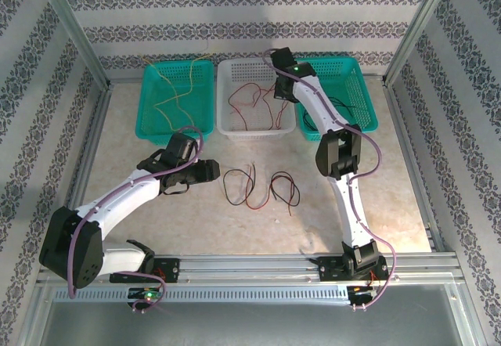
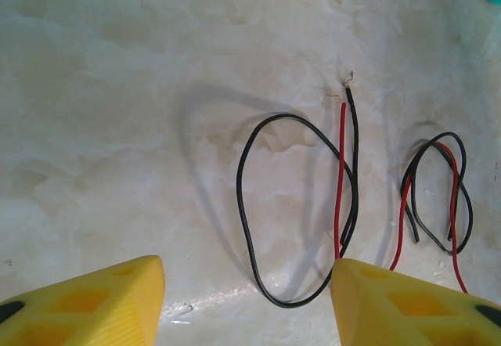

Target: Untangle the cables

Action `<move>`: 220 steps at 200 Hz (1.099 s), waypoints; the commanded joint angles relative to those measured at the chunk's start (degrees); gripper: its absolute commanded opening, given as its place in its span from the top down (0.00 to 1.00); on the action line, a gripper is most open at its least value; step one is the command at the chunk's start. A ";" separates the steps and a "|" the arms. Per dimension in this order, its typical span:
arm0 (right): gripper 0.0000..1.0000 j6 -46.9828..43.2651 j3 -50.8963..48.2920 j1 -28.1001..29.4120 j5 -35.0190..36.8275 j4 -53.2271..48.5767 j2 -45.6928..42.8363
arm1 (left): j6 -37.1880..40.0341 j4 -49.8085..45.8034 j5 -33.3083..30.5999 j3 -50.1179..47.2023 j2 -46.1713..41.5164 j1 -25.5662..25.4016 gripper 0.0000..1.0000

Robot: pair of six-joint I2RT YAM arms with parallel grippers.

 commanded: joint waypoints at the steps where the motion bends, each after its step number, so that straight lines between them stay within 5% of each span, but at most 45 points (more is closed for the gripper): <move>1: 1.00 -0.13 3.71 1.05 0.48 -4.09 2.13 | 1.51 -1.70 -0.80 1.32 0.54 -0.66 0.42; 14: 0.99 -1.34 1.87 1.63 -1.52 -1.53 0.83 | 1.52 -1.70 -0.89 1.25 0.49 -0.71 0.42; 56: 0.63 -5.53 2.06 4.55 -6.58 2.68 -2.76 | 1.88 -1.70 -1.35 1.25 0.42 -0.71 0.36; 98: 0.50 -5.64 2.45 4.86 -4.34 -0.12 -8.28 | 1.71 -2.38 -2.02 1.76 -0.98 -0.69 0.31; 113: 0.33 -6.51 -0.03 4.86 -4.20 -0.08 -12.13 | 1.53 -2.59 -2.05 2.12 -1.44 -0.63 0.29; 143: 0.24 -7.76 -7.31 4.76 -4.79 0.45 -20.27 | 0.76 -1.92 -1.53 2.58 0.01 -0.70 0.29; 159: 0.25 -7.72 -12.20 4.11 -3.97 0.73 -24.23 | -0.36 -1.15 -0.85 2.17 0.75 -0.64 0.31; 197: 0.56 -4.86 -21.39 -4.46 -12.28 0.71 -25.52 | -1.40 -0.62 0.32 0.83 0.96 -0.79 0.32; 220: 0.63 -6.42 -22.31 -8.43 -15.54 0.30 -21.12 | -0.29 -2.26 -0.33 2.15 3.31 -1.26 0.28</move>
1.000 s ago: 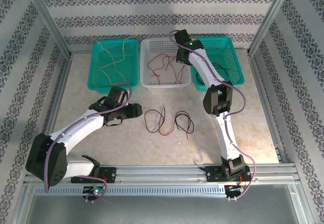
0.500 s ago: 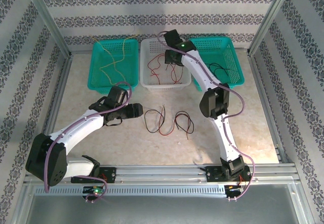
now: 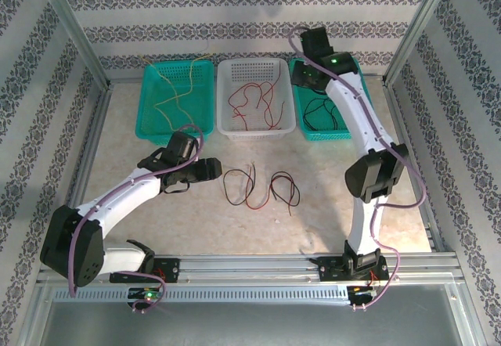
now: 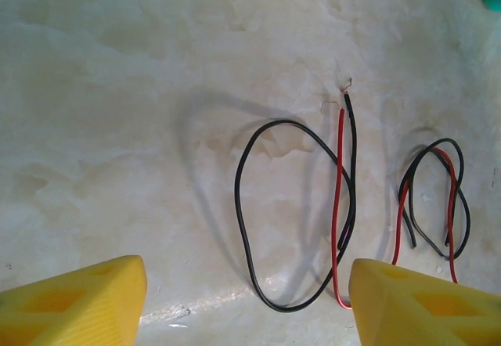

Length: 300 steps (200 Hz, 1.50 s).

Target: Untangle the cables

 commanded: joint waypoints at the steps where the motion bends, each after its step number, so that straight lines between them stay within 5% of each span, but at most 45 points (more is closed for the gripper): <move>1: 0.63 -0.54 -2.44 -4.03 -5.33 -1.74 6.30 | 0.31 -1.98 -0.24 1.27 2.47 -1.25 0.28; 71: 0.66 -3.30 2.33 -8.81 -10.67 -1.60 16.42 | 10.67 -11.61 -10.06 11.35 15.83 -7.36 0.33; 107: 0.66 -4.04 1.72 -7.77 -13.26 0.21 17.39 | 11.84 -13.30 -8.55 14.27 23.21 -7.43 0.44; 208: 0.65 -4.92 5.23 -5.91 -14.29 0.48 19.32 | 12.52 -13.79 -7.04 16.76 28.86 -7.57 0.47; 231: 0.57 -3.52 1.77 -5.81 -9.43 1.44 13.98 | 12.69 -13.60 -6.61 17.14 29.85 -7.57 0.51; 300: 0.54 -1.00 -27.89 -1.74 -5.00 13.00 -21.07 | 12.75 -12.00 -6.84 16.78 27.37 -7.59 0.90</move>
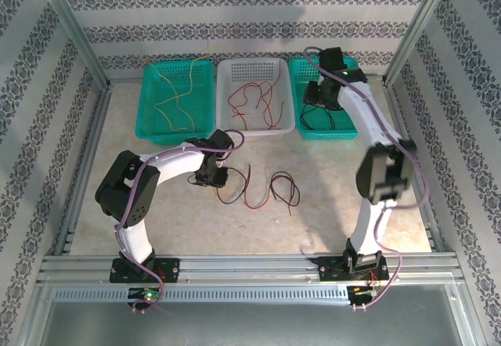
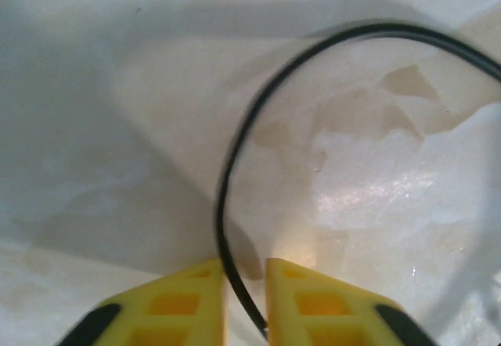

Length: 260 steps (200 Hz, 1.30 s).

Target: Untangle the cables

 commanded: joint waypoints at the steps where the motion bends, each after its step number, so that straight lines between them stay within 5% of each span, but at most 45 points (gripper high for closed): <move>1: 0.54 1.10 -7.12 3.25 2.75 5.21 -12.61 | 0.26 2.65 3.19 -0.95 -2.20 -0.69 0.90; 32: 0.53 1.83 -17.72 10.70 3.99 6.83 -26.64 | -2.30 5.41 5.03 -2.83 -10.77 -0.96 1.00; 106: 0.33 9.51 -37.49 31.36 0.29 17.88 -49.39 | -7.93 11.77 7.24 0.22 -36.51 -0.90 1.00; 183: 0.26 12.69 -37.84 35.30 -2.76 21.57 -52.15 | -12.50 18.93 16.47 7.83 -39.05 0.36 1.00; 260: 0.23 6.83 -28.20 36.98 3.66 13.22 -51.68 | -10.37 26.28 22.86 7.16 -40.94 2.50 1.00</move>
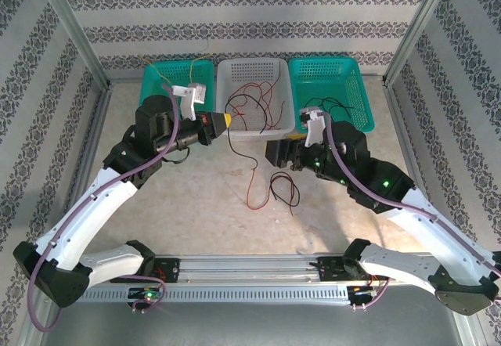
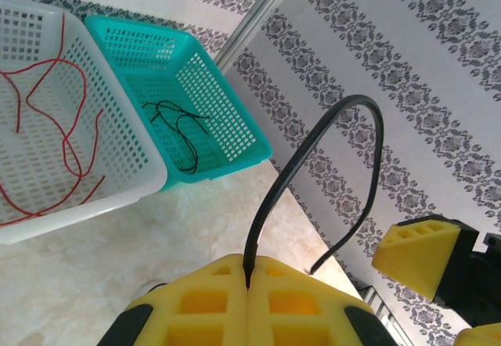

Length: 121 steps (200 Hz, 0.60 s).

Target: Untangle the cables

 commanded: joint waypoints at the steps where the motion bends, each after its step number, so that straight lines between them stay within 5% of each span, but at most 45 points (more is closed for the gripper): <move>1: 0.23 -3.71 5.62 0.54 3.86 -3.81 -0.43 | 1.07 6.15 3.96 0.41 -2.06 0.63 1.00; 69: 0.29 -6.68 16.68 0.54 0.44 -8.26 5.55 | 1.88 6.45 9.10 1.48 -1.84 0.59 1.00; 121: 0.47 -7.75 19.78 0.54 0.18 -8.88 10.67 | 1.11 8.81 14.24 1.33 -1.66 0.65 1.00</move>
